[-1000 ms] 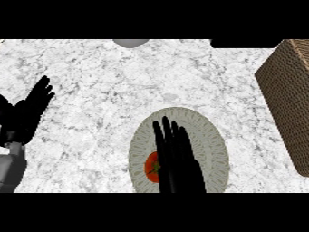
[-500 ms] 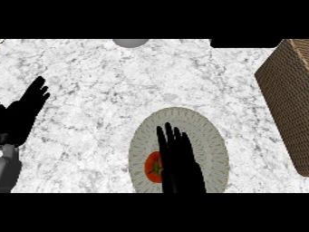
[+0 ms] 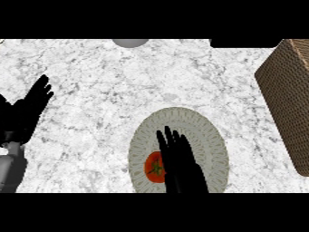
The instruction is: Pick the tomato from the placemat and place it in the basket
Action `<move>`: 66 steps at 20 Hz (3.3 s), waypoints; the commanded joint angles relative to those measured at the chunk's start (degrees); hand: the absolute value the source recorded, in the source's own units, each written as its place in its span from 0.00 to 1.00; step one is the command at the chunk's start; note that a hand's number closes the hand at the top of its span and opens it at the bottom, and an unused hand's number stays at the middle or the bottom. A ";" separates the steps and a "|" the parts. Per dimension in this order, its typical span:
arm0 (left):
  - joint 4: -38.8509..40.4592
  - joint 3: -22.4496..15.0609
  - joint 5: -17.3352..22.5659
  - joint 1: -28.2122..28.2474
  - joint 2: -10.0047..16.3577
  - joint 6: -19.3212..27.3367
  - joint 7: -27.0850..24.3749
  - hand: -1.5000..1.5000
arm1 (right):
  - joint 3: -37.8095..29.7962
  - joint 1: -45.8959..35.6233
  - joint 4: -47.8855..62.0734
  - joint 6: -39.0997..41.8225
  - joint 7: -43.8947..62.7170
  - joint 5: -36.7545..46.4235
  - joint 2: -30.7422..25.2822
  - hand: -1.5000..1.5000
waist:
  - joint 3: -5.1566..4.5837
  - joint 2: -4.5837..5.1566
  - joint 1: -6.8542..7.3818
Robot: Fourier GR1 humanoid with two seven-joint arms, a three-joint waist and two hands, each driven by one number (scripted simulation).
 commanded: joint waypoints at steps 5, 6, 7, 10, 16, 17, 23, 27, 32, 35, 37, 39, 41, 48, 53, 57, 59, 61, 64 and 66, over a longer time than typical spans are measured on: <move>0.10 2.37 -1.10 0.75 -0.28 -2.30 -1.31 0.50 | 3.46 -0.47 8.20 -4.57 1.73 4.12 1.56 0.00 | -0.01 0.01 0.06; -3.40 0.96 -1.93 4.18 -1.78 -1.16 0.15 0.50 | -1.64 0.27 4.87 -1.21 -1.08 2.10 -0.09 0.00 | 0.00 -0.02 0.12; 1.72 3.00 -0.90 -2.09 -0.52 -2.09 1.39 0.50 | -2.32 -1.25 5.59 0.85 -1.09 1.97 1.20 0.00 | -0.01 0.04 -0.08; 3.64 1.08 -3.58 -0.50 -3.43 -2.23 -3.96 0.50 | 1.34 -2.53 6.56 -0.76 3.17 3.36 1.56 0.00 | -0.01 0.04 -0.03; -3.51 2.42 -2.18 0.69 -3.07 -2.10 3.04 0.50 | 2.70 -5.43 14.44 -3.18 3.44 3.30 1.58 1.00 | 0.00 0.00 0.19; 2.63 3.90 -2.21 -1.98 -0.68 -3.88 -0.26 0.50 | 2.98 -4.54 11.52 4.33 3.19 3.78 0.33 1.00 | -0.04 0.08 -0.20; 1.53 2.94 -3.90 -1.46 -3.03 -3.36 -0.43 0.50 | 3.09 -10.86 19.31 -0.95 4.11 1.30 1.59 1.00 | 0.00 0.06 0.23; 0.58 3.37 -4.16 -0.80 -2.99 -2.77 -0.79 0.50 | -5.79 -12.50 21.91 -3.26 5.43 -0.58 1.59 1.00 | 0.02 0.12 0.41; 1.01 3.81 -3.60 -1.84 -2.48 -3.29 -1.40 0.50 | -27.53 -19.76 23.89 -7.50 22.31 -5.33 1.59 1.00 | 0.14 2.10 0.44; 0.50 1.91 -3.75 -1.81 -4.01 -3.97 -1.65 0.50 | -35.00 -27.34 29.47 -7.16 26.72 -6.43 1.58 1.00 | 0.00 2.33 3.41; 0.44 2.04 -3.48 -3.43 -3.46 -4.39 -1.04 0.50 | -38.65 -32.15 33.92 -7.70 28.31 -6.93 1.57 1.00 | 0.01 2.49 4.95; 0.92 1.75 -3.43 -4.06 -3.67 -4.63 -0.89 0.50 | -42.57 -37.32 37.22 -10.02 29.00 -7.04 1.57 1.00 | 0.01 2.38 5.43; 0.30 1.27 -3.60 -4.01 -3.80 -4.73 -0.56 0.50 | -45.64 -39.85 39.41 -15.87 27.93 -5.49 1.57 1.00 | 0.11 2.37 6.36; 0.58 0.07 -4.56 -4.84 -4.58 -4.32 -0.23 0.50 | -50.47 -52.97 46.33 -28.57 23.06 7.02 0.68 1.00 | -0.11 2.17 6.73; 0.56 0.43 -4.44 -5.09 -4.33 -4.32 -0.10 0.50 | -55.03 -61.94 53.65 -29.93 28.69 16.96 -0.26 1.00 | -0.21 1.75 6.39; 2.97 -0.04 -5.00 -4.94 -5.44 -3.77 -0.34 0.50 | -58.32 -69.47 58.12 -26.49 33.84 23.62 -1.14 1.00 | -0.31 1.64 5.03; 1.20 0.34 -5.18 -6.79 -4.36 -3.32 1.56 0.50 | -60.90 -72.07 60.77 -25.10 34.12 24.93 -3.25 1.00 | -0.19 1.44 4.71; 1.71 -0.19 -5.74 -5.71 -5.23 -2.85 0.76 0.50 | -62.48 -74.55 63.89 -23.58 34.95 27.44 -5.02 1.00 | -0.21 1.62 4.77; 0.71 1.29 -4.09 -2.62 -4.05 -4.75 -1.38 0.50 | -64.55 -77.13 66.81 -23.73 35.47 30.48 -7.31 1.00 | -0.21 1.48 5.35; 0.97 1.82 -4.07 -5.75 -3.55 -3.99 1.17 0.50 | -66.06 -79.09 68.59 -23.48 34.99 31.71 -9.35 1.00 | -0.16 1.64 4.64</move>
